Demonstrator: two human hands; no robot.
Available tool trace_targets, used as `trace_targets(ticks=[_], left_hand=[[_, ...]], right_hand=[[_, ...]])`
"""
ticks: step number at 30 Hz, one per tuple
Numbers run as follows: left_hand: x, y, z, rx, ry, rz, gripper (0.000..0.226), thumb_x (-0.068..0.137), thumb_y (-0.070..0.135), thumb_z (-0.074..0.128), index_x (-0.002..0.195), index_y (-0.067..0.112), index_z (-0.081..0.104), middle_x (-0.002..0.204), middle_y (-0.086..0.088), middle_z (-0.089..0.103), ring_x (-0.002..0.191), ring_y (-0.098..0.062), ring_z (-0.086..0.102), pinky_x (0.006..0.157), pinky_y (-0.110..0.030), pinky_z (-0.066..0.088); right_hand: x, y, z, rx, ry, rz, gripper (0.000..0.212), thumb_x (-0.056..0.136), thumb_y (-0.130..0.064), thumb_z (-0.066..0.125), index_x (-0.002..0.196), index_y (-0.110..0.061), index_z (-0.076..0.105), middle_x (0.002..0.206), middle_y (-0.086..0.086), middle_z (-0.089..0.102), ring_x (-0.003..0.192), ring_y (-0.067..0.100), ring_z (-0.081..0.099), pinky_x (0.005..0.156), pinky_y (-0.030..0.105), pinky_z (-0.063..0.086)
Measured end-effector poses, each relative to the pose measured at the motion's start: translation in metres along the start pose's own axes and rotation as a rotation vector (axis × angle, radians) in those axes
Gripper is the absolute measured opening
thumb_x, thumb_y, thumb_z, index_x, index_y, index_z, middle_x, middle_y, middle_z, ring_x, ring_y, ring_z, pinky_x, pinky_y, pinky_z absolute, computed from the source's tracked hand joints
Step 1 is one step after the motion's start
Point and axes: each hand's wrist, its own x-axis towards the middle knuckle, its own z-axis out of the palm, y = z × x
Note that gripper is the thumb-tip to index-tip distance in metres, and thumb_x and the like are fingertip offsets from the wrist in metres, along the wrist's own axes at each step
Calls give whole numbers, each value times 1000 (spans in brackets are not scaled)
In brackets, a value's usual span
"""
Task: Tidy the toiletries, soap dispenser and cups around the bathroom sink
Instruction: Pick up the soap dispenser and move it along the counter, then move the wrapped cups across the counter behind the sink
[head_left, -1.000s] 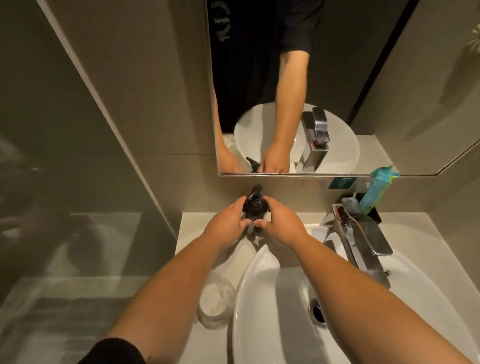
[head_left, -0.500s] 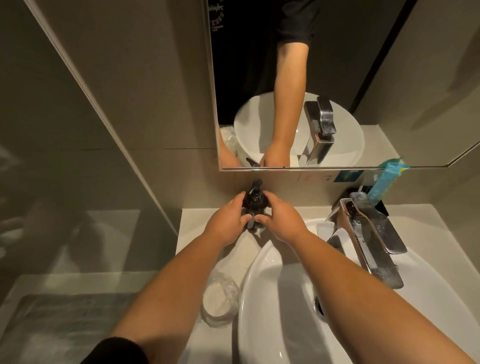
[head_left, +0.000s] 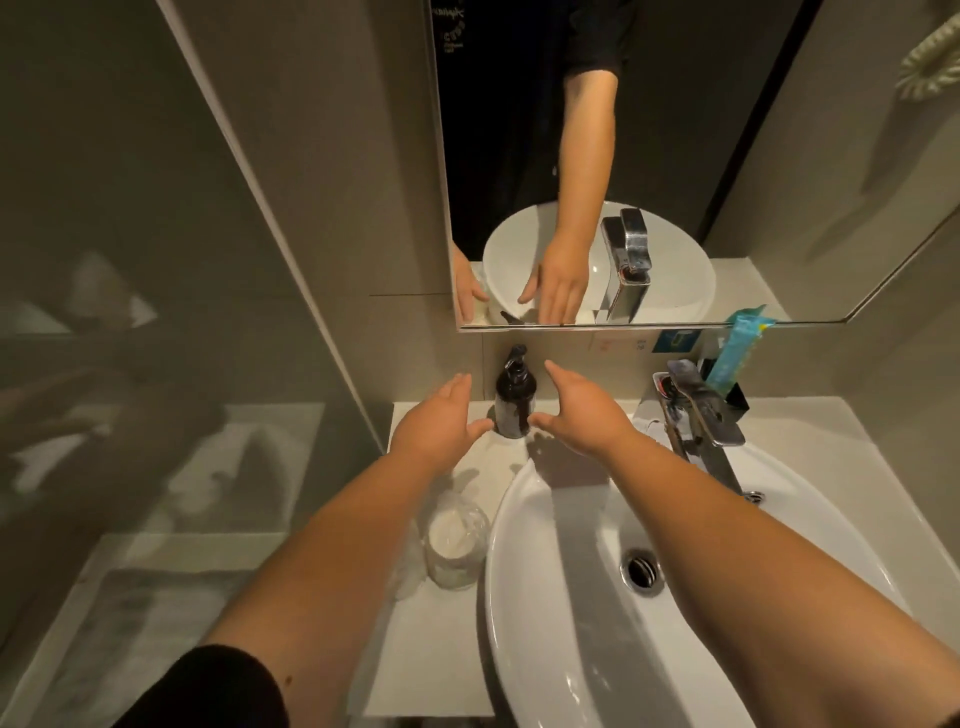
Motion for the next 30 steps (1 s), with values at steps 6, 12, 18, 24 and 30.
trace_targets(ticks=[6,12,18,24,30], left_hand=[[-76,10,-9,66,37,-69,68,95,47,47,149,15,22,157,-4,23,140,-23,28,110,-38,30],[-137,39,12,31,108,-286,62,95,44,48,146,14,27,153,-5,31,134,-24,36,106,-39,33],[-196,65,38,-146,149,-494,50,92,37,55,134,15,40,137,-7,49,118,-28,51,93,-39,44],[-210,60,53,-160,210,-584,37,95,27,53,129,13,47,120,-9,58,101,-29,60,81,-37,50],[-182,53,71,-230,243,-600,29,92,26,56,118,14,52,108,-6,60,93,-25,58,68,-33,40]], right_hand=[[-46,-14,-15,-108,-8,-250,63,82,-37,69,134,-9,45,136,12,52,124,30,49,99,39,42],[-73,-22,-9,-225,-146,-518,56,83,-41,67,127,-11,50,130,11,54,119,31,51,95,39,45],[-95,-32,8,-279,-314,-630,69,85,-42,64,142,-14,38,138,12,51,121,30,51,97,40,45],[-91,-43,35,-284,-368,-680,65,82,-41,67,138,-17,44,130,13,57,112,32,57,91,39,47],[-73,-43,61,-268,-405,-617,69,81,-49,66,137,-14,43,132,12,55,115,33,55,91,40,45]])
